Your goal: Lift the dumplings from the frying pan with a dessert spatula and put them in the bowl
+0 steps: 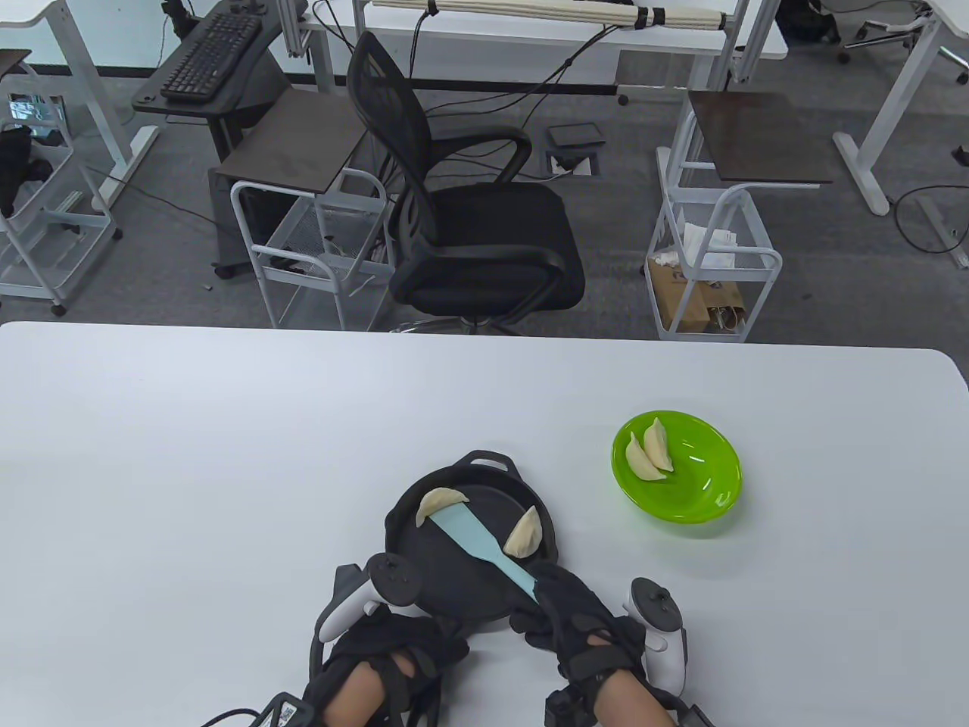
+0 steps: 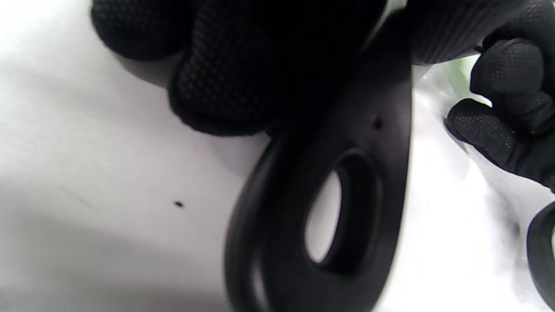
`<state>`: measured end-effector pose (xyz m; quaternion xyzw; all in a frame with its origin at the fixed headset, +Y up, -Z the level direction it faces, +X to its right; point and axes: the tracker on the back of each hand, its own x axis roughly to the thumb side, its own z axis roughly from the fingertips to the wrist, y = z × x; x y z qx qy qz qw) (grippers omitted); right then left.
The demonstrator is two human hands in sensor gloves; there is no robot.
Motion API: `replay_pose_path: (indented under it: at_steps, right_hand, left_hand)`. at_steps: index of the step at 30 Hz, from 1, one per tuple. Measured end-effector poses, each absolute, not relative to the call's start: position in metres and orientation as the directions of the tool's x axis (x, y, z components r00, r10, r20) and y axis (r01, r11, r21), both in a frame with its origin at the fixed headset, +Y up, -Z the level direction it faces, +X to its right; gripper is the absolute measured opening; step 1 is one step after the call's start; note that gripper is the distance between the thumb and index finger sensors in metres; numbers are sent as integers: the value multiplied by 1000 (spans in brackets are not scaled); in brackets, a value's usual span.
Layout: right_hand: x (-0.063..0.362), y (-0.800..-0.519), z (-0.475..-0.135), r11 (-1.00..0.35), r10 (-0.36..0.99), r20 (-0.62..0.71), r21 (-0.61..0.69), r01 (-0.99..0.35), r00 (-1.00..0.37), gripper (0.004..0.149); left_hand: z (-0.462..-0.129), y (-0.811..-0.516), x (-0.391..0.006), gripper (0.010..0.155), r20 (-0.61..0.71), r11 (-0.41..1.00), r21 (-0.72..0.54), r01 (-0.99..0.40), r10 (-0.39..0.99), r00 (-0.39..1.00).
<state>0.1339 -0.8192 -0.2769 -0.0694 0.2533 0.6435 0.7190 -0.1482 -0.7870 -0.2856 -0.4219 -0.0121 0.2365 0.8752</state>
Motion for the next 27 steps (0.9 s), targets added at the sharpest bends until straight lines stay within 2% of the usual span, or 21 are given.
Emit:
replay_pose_path:
  at_steps: [13, 27]
  right_hand:
    - [134, -817, -275, 175, 892, -450, 236, -956, 52, 57]
    - [140, -800, -272, 244, 903, -401, 185, -952, 154, 61]
  left_hand:
    - [-286, -787, -149, 64, -181, 531, -743, -407, 426, 886]
    - [-286, -787, -150, 63, -181, 531, -743, -408, 427, 886]
